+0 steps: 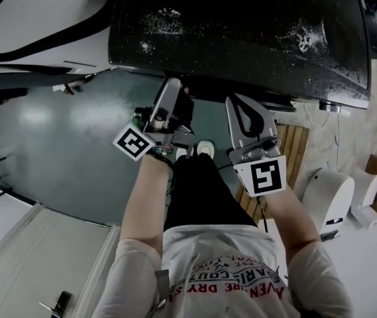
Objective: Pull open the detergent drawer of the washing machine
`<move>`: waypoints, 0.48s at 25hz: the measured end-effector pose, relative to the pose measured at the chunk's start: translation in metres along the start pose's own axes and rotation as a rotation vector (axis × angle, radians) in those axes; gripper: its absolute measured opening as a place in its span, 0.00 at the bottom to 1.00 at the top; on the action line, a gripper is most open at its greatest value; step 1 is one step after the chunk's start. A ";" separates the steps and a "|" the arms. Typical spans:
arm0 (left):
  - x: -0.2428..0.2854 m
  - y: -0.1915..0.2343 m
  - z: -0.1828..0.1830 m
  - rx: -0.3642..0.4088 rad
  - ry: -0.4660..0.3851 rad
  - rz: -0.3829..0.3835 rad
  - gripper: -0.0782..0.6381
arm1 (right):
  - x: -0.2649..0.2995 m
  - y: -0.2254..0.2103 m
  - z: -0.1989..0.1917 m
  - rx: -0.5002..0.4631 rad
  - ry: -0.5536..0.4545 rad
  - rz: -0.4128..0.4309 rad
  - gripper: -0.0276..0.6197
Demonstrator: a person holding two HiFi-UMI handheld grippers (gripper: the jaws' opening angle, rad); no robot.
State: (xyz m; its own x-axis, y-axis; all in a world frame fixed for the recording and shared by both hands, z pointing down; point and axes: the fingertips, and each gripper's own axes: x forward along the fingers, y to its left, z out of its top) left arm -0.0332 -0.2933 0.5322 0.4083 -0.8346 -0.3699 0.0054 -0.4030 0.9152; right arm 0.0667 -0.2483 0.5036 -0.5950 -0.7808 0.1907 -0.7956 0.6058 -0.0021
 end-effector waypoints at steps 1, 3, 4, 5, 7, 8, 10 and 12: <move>0.000 0.000 0.000 -0.012 -0.003 -0.006 0.50 | -0.001 -0.001 -0.001 -0.002 -0.003 -0.001 0.04; 0.000 0.001 0.001 -0.032 -0.009 -0.005 0.49 | -0.003 -0.002 -0.002 -0.007 -0.022 -0.004 0.04; 0.000 0.001 0.002 -0.038 -0.016 -0.001 0.49 | -0.004 -0.003 -0.004 -0.008 -0.032 -0.006 0.04; -0.001 0.001 0.003 -0.044 -0.025 0.002 0.49 | -0.005 -0.002 -0.006 -0.005 -0.036 -0.009 0.04; -0.001 0.000 0.004 -0.062 -0.044 -0.001 0.49 | -0.007 -0.002 -0.009 0.001 -0.030 -0.019 0.04; -0.002 0.000 0.003 -0.073 -0.049 -0.004 0.49 | -0.009 -0.003 -0.011 -0.008 -0.025 -0.023 0.04; -0.002 0.000 0.003 -0.094 -0.048 -0.013 0.48 | -0.014 -0.005 -0.014 -0.052 -0.023 -0.033 0.04; -0.001 0.000 0.004 -0.109 -0.047 -0.023 0.48 | -0.018 -0.007 -0.015 -0.069 -0.028 -0.055 0.04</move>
State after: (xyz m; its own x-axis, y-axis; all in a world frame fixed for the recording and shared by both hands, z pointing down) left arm -0.0374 -0.2943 0.5320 0.3640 -0.8434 -0.3952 0.1147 -0.3805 0.9176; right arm 0.0844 -0.2364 0.5147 -0.5543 -0.8165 0.1611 -0.8180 0.5703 0.0758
